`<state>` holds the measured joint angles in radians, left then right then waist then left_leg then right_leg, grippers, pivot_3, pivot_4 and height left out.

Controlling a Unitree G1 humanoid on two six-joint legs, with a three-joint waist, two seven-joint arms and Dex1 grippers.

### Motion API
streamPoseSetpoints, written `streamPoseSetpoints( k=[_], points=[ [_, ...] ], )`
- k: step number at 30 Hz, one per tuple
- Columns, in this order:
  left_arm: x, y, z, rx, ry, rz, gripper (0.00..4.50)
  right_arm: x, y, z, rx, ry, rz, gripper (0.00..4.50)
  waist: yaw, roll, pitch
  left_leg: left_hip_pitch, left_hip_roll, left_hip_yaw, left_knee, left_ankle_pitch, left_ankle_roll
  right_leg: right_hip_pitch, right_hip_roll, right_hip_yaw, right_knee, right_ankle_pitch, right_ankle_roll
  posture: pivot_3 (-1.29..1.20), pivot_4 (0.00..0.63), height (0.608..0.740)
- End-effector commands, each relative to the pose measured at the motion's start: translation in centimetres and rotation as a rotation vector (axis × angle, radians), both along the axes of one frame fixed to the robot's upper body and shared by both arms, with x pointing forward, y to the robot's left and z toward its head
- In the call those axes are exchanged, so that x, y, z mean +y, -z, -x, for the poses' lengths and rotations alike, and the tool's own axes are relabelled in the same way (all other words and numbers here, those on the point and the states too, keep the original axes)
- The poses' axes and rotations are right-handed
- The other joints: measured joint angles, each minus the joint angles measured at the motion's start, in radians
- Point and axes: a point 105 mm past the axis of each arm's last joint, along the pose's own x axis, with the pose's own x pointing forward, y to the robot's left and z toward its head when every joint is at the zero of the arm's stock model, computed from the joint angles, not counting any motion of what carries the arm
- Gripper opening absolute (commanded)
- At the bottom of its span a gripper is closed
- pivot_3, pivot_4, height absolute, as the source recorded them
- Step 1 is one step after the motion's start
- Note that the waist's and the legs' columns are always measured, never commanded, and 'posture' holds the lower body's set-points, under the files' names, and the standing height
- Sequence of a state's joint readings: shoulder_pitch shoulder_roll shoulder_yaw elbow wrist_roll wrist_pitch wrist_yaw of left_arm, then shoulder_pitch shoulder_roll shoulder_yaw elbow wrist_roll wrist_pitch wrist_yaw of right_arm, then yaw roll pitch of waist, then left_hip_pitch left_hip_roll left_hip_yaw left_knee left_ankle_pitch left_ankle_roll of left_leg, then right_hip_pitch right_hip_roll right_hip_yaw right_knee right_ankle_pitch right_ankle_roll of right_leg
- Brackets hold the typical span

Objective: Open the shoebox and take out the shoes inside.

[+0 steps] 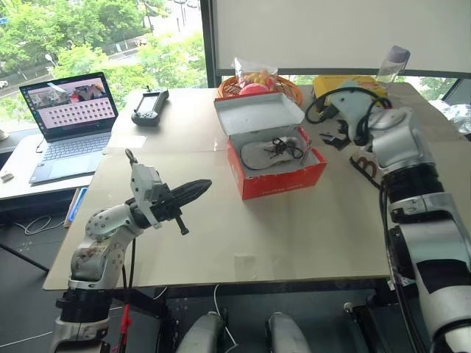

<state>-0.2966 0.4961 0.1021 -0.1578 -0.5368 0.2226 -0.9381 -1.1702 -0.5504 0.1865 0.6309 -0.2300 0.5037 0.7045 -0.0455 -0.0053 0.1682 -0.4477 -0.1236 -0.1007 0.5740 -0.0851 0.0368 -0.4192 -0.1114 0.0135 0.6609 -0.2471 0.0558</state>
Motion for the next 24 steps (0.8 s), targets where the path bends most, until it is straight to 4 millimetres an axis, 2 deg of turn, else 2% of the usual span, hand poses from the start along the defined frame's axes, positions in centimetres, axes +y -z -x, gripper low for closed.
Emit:
streamPoseSetpoints(
  k=[1, 3, 7, 13, 20, 24],
  points=[
    [0.2, -0.8, 0.0, -0.044, -0.008, -0.001, 0.0, 2.7, -1.0, 0.5, -0.052, -0.164, 0.041, 4.43, 0.002, 0.0, 0.0, 0.0, 0.0, 0.0, 0.0, 0.0, 0.0, 0.0, 0.0, 0.0, 0.0, 0.0, 0.0, 0.0, 0.15, 0.732],
    [0.2, -0.8, 0.0, -0.043, -0.009, -0.001, 0.0, 3.2, -0.4, 0.4, -0.059, -0.207, 0.086, 4.43, 0.006, 0.0, 0.0, 0.0, 0.0, 0.0, 0.0, 0.0, 0.0, 0.0, 0.0, 0.0, 0.0, 0.0, 0.0, 0.0, 0.15, 0.732],
    [0.2, -0.7, 0.0, -0.038, -0.017, -0.001, 0.0, 5.8, 1.6, -0.4, -0.059, -0.318, 0.211, 4.43, 0.005, 0.0, 0.0, 0.001, -0.001, 0.0, 0.0, 0.0, 0.0, -0.001, 0.0, 0.0, -0.001, 0.0, 0.0, 0.0, 0.15, 0.732],
    [0.2, -0.7, 0.1, -0.034, -0.026, -0.001, 0.0, 6.3, 4.5, -1.6, -0.032, -0.311, 0.362, 4.43, 0.0, 0.0, 0.0, 0.001, -0.001, 0.0, 0.0, 0.0, -0.001, -0.001, 0.002, 0.0, 0.001, 0.001, -0.001, 0.0, 0.15, 0.732],
    [0.3, -0.7, 0.3, -0.028, -0.037, -0.004, 0.0, 6.4, 5.9, -2.4, -0.077, -0.256, 0.498, 4.43, 0.0, 0.0, 0.0, 0.003, 0.0, -0.001, -0.001, 0.001, -0.002, -0.003, 0.004, 0.002, 0.002, 0.002, -0.002, 0.0, 0.15, 0.732],
    [0.4, -0.7, 0.4, -0.027, -0.042, -0.009, 0.0, 6.9, 6.5, -2.4, -0.066, -0.248, 0.464, 4.43, 0.0, 0.0, 0.0, 0.005, 0.0, -0.001, -0.001, 0.001, -0.003, -0.002, 0.004, 0.002, 0.002, 0.001, -0.002, 0.0, 0.15, 0.732]
  ],
)
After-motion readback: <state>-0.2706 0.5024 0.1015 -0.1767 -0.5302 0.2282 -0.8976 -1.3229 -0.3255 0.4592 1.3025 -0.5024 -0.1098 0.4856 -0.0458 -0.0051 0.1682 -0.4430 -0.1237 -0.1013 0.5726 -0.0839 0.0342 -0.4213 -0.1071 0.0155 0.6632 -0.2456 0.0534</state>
